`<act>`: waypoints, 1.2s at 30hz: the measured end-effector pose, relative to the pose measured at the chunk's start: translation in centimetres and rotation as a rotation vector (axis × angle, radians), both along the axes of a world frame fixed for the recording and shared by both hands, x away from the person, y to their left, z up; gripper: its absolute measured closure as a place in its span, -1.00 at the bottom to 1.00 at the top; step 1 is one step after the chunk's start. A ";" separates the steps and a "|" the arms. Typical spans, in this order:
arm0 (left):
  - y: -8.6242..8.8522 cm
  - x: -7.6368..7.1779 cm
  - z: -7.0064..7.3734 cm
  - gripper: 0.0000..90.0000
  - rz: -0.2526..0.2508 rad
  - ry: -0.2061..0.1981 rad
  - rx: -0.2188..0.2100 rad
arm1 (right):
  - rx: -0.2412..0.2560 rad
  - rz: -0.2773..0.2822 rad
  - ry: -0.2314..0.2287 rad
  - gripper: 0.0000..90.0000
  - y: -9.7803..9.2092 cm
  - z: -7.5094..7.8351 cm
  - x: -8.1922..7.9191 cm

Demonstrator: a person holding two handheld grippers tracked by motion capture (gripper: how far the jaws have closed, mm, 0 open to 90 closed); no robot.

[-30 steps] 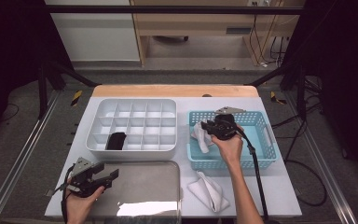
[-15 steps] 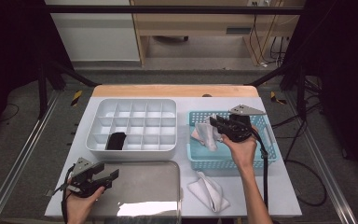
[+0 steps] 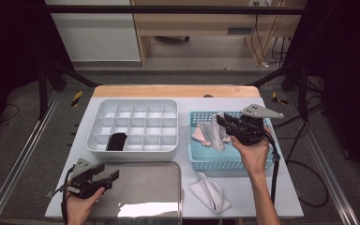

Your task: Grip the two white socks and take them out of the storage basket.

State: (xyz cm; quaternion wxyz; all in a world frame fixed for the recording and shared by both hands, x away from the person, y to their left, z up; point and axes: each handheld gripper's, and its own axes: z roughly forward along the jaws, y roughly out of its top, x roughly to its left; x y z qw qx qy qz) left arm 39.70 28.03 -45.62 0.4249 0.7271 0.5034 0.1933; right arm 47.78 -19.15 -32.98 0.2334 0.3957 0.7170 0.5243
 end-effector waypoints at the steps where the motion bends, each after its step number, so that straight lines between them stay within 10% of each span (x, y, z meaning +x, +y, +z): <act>1: 0.0 0.0 0.0 -0.32 0.000 -0.001 0.000 | 0.004 0.002 -0.007 0.73 -0.3 0.3 -0.5; 15: 0.0 -0.1 0.1 -0.32 0.001 -0.002 -0.001 | 0.033 0.048 -0.065 0.73 -1.4 2.0 -5.1; 36: -0.2 -0.5 0.4 -0.32 -0.001 -0.018 -0.002 | 0.040 0.068 -0.022 0.73 -3.4 0.0 -10.1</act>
